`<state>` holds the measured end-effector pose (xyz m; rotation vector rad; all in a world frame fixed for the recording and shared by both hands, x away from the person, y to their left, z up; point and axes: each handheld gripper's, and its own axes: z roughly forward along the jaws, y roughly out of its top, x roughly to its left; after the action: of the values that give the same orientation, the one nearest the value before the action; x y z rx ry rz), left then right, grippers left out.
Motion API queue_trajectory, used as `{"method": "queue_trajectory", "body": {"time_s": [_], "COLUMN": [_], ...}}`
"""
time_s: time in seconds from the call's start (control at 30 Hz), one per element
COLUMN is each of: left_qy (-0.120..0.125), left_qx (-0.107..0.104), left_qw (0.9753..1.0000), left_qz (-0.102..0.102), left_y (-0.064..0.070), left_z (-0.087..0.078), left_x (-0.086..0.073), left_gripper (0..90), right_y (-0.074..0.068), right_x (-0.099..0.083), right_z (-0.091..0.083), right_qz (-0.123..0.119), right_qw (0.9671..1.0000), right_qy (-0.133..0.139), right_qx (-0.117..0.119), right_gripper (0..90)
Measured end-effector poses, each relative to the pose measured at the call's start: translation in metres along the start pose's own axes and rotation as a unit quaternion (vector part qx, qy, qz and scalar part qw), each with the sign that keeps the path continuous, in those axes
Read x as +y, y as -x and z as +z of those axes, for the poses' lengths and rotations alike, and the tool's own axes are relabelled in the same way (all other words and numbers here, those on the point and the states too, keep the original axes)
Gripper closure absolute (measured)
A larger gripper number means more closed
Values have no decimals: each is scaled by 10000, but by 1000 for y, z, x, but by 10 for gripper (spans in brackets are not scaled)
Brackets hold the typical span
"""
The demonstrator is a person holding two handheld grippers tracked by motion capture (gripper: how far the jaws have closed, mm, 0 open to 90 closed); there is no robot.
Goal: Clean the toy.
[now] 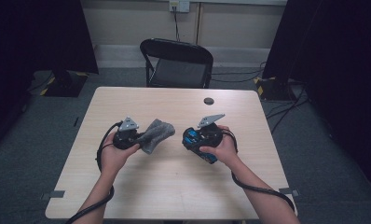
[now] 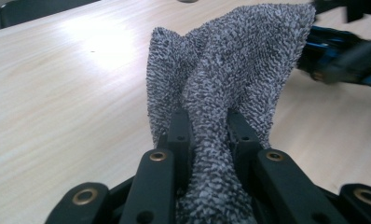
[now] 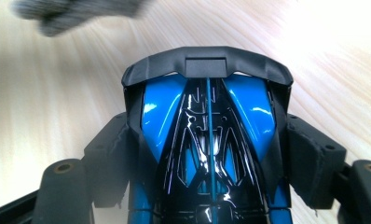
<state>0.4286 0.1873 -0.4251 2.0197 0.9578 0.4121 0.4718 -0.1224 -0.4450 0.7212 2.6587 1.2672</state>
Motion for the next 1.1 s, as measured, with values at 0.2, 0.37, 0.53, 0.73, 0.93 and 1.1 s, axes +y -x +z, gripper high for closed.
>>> {"method": "queue_trajectory", "body": {"time_s": [0.2,0.37,0.53,0.73,0.93,1.1], "left_qy": [-312,-258,-357,-364,-310,-264], "left_qx": [291,56,-237,-467,-591,-720], "left_qw": [9990,9995,9991,9982,9976,9967], "left_qz": [-150,-195,34,114,166,255], "left_y": [4,19,38,42,43,43], "left_z": [26,40,48,45,39,33], "left_x": [5,8,14,14,11,9], "left_gripper": [754,755,765,769,770,772], "right_y": [-14,-16,-16,-14,-15,-14], "right_x": [11,14,15,17,18,18], "right_z": [0,7,17,18,19,20], "right_qz": [-86,-21,41,11,-40,-43], "right_qw": [9997,9997,9999,10000,9999,9999], "right_qy": [116,107,29,-17,-87,-154], "right_qx": [194,213,128,81,89,45], "right_gripper": [258,258,258,258,258,258]}}
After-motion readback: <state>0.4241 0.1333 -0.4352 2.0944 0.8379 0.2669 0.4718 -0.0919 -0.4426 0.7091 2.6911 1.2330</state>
